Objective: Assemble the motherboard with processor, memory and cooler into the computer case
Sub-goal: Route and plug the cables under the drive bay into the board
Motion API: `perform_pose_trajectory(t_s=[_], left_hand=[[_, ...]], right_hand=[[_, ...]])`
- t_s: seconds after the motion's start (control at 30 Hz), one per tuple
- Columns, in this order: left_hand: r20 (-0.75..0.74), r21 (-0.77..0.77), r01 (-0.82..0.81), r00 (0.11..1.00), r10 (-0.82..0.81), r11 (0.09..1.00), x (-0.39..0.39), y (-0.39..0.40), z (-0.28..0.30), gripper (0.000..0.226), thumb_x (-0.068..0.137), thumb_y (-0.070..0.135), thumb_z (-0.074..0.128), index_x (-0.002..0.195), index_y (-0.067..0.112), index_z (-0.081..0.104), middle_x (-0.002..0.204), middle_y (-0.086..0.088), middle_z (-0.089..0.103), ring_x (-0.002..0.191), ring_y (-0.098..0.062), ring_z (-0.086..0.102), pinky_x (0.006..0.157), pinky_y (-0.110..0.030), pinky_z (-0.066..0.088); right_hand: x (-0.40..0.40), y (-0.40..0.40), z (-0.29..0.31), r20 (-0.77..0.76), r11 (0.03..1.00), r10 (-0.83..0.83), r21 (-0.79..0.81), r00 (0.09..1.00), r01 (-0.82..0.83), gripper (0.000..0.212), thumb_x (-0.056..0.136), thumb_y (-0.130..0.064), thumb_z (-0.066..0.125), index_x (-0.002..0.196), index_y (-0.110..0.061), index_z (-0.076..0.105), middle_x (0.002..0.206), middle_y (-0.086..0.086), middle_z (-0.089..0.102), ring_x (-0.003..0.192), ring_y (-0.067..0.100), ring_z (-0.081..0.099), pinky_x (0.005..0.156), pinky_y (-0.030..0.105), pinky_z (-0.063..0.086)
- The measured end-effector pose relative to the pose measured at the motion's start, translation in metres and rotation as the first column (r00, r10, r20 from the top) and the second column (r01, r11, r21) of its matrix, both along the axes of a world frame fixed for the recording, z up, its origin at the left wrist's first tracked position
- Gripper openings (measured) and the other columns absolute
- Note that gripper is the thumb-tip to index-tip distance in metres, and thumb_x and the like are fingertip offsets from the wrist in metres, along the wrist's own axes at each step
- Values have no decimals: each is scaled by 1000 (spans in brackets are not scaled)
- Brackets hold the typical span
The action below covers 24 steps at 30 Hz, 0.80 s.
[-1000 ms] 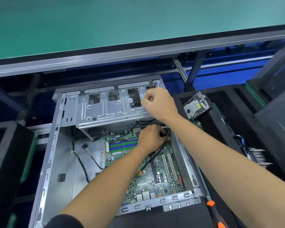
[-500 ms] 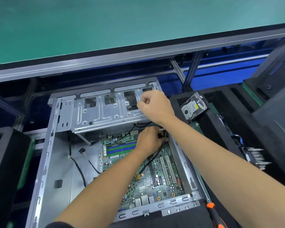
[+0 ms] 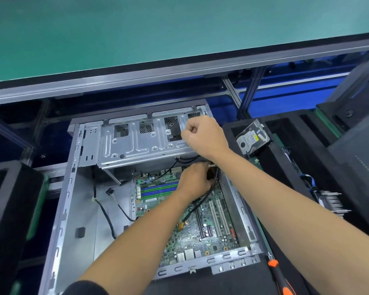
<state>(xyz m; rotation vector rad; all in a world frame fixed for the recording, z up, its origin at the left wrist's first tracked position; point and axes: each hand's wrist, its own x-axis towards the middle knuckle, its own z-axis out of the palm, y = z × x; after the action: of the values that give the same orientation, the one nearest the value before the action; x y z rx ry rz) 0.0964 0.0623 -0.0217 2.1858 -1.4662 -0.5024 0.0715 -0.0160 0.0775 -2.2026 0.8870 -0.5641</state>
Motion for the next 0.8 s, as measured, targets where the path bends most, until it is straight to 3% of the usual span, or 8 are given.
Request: perform_pose_trajectory(t_s=[0.33, 0.53, 0.67, 0.8], left_hand=[[138, -69, 58, 989, -48, 996, -1, 3, -6, 30, 83, 32, 66, 101, 8, 63, 98, -10, 64, 88, -35, 61, 65, -36, 44], [124, -104, 37, 992, -24, 994, -1, 3, -6, 29, 82, 38, 66, 95, 12, 65, 96, -5, 65, 87, -31, 62, 64, -32, 41], [102, -115, 42, 994, -30, 992, 1, 3, -5, 27, 81, 38, 66, 93, 14, 66, 93, -4, 66, 85, -29, 62, 61, -28, 34], [60, -92, 32, 998, -26, 995, 3, 1, -6, 29, 82, 37, 64, 101, 14, 65, 100, -5, 68, 92, -30, 62, 65, -30, 37]], right_hand=[[0, -1, 0, 2, 1000, 0, -9, 1000, 0, 20, 72, -23, 53, 64, -5, 56, 63, 12, 58, 54, 13, 42, 55, 29, 44], [0, -1, 1, 10, 1000, -1, -14, 1000, 1, 20, 75, -20, 56, 62, -6, 54, 54, -1, 47, 53, 14, 40, 53, 27, 41], [0, -2, 0, 19, 1000, 7, -10, 1000, -7, 20, 76, -20, 57, 61, -6, 53, 53, -2, 46, 52, 13, 39, 52, 26, 39], [0, -2, -1, 18, 1000, 14, -7, 1000, -13, 20, 75, -20, 56, 61, -6, 53, 53, -1, 46, 51, 13, 39, 50, 24, 35]])
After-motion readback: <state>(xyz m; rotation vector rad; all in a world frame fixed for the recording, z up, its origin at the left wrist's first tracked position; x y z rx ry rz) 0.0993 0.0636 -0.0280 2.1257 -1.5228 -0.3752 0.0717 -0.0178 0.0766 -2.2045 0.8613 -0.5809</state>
